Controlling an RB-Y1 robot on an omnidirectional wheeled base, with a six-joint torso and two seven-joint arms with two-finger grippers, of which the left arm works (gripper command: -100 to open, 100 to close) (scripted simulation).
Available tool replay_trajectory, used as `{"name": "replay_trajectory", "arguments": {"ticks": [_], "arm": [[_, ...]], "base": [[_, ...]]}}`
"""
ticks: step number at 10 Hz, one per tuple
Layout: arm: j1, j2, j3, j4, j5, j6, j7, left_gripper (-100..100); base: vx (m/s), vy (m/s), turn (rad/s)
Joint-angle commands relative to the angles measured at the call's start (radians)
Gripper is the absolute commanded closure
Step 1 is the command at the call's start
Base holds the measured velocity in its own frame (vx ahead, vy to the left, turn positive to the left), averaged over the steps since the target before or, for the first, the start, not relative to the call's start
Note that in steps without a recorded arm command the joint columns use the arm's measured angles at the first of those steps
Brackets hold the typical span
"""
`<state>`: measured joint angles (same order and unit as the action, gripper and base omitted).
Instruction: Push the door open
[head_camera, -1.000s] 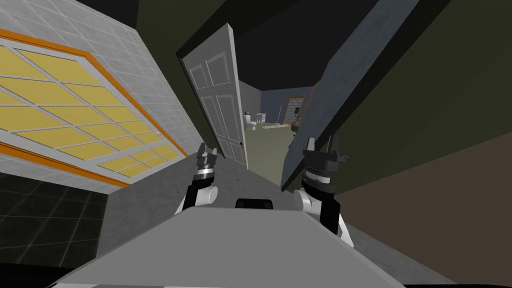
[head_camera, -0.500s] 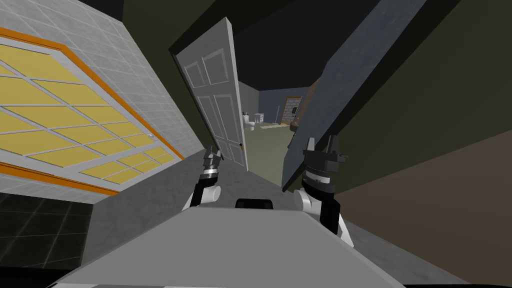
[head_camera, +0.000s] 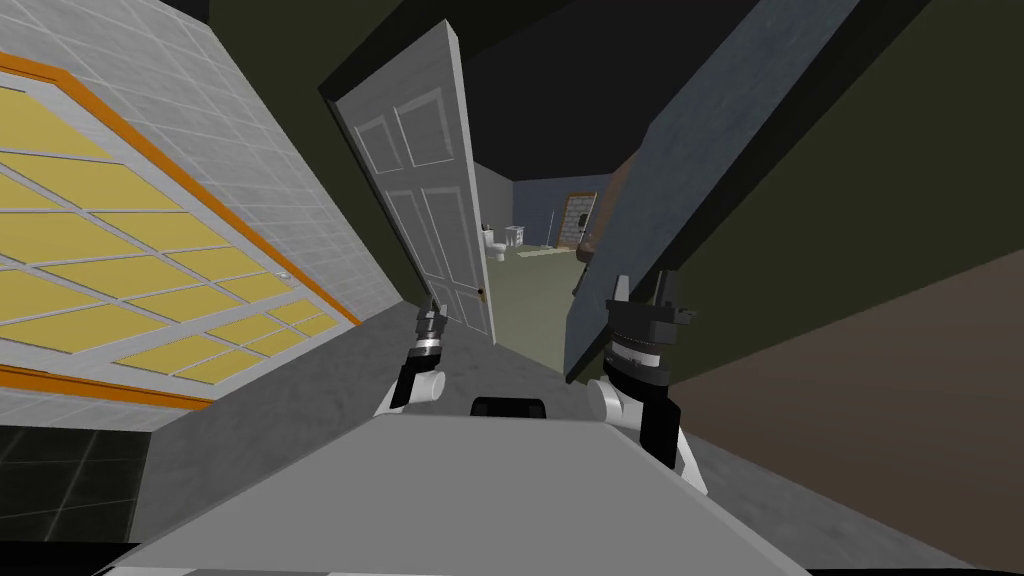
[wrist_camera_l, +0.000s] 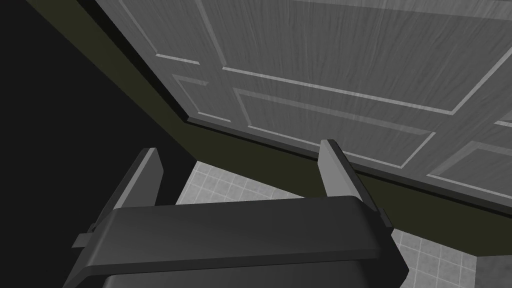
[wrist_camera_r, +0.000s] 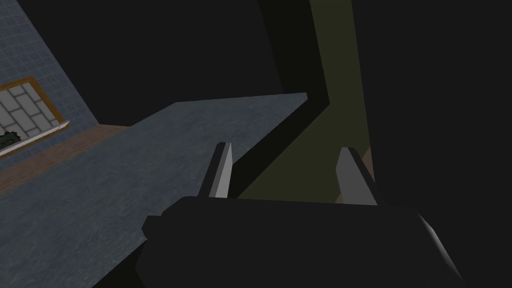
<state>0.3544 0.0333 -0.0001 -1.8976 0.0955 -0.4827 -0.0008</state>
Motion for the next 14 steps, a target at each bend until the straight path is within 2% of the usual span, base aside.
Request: {"name": "replay_trajectory", "arguments": {"ticks": [1,2,3,4,6,7,8,9,10,11,13,14], "arm": [[-0.024,0.004,-0.004,0.050,-0.001,-0.014,-0.002,-100],[-0.024,0.004,-0.004,0.063,-0.001,-0.014,-0.002,-100],[-0.042,0.008,-0.006,0.099,-0.002,-0.026,-0.002,-100],[-0.042,0.008,-0.006,0.109,-0.002,-0.026,-0.002,-100],[-0.078,0.015,-0.012,0.180,-0.003,-0.048,-0.001,-100],[-0.078,0.015,-0.012,0.202,-0.003,-0.048,-0.001,-100],[-0.097,0.018,-0.015,0.230,-0.003,-0.059,-0.001,-100],[-0.097,0.018,-0.015,0.250,-0.003,-0.059,-0.001,-100],[-0.116,0.021,-0.018,0.290,-0.003,-0.071,-0.001,-100],[-0.116,0.021,-0.018,0.297,-0.003,-0.071,-0.001,-100],[-0.153,0.026,-0.024,0.369,-0.004,-0.094,-0.001,-100],[-0.153,0.026,-0.024,0.393,-0.004,-0.094,-0.001,-100]], "base": [[0.055,0.062,-0.092],[0.040,0.056,-0.039],[0.034,0.062,-0.086],[0.030,0.050,-0.048],[0.055,0.070,-0.105],[0.041,0.074,-0.075],[0.039,0.060,-0.076],[0.037,0.057,-0.046],[0.043,0.066,-0.093],[0.037,0.060,-0.050],[0.052,0.088,-0.121],[0.044,0.083,-0.052]]}}
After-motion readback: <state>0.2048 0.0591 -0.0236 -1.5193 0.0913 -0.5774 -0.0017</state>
